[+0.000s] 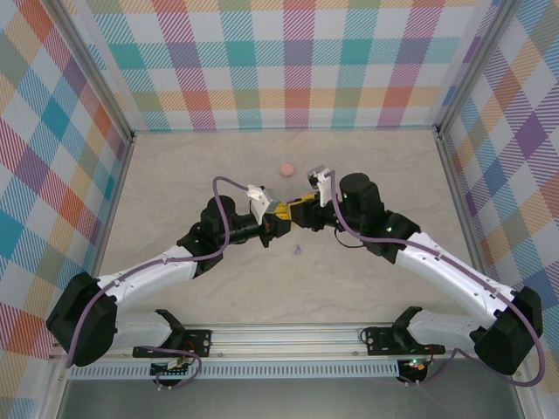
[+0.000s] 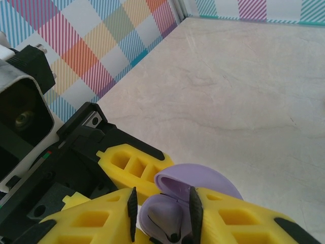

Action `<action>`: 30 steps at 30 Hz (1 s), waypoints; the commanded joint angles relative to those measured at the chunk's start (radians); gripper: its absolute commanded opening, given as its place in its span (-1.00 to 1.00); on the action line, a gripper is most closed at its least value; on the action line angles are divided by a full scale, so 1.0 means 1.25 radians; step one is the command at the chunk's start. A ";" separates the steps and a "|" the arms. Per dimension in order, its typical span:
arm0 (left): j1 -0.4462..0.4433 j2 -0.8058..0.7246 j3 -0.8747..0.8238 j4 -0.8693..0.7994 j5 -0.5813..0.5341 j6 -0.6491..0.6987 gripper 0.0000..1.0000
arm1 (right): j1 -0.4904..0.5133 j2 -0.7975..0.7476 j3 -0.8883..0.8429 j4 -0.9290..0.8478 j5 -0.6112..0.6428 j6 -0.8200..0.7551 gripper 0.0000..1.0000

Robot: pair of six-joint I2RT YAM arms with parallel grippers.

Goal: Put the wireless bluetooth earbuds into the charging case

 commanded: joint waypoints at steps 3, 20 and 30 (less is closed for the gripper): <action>-0.014 -0.001 0.034 0.002 0.004 0.000 -0.57 | 0.007 -0.007 0.020 -0.015 0.009 -0.008 -0.15; -0.014 -0.003 0.041 -0.098 -0.089 0.018 -0.58 | -0.029 -0.075 -0.003 -0.125 0.259 0.008 0.05; -0.014 -0.059 0.026 -0.142 -0.101 0.027 -0.58 | -0.120 -0.002 -0.019 -0.227 0.209 0.048 0.07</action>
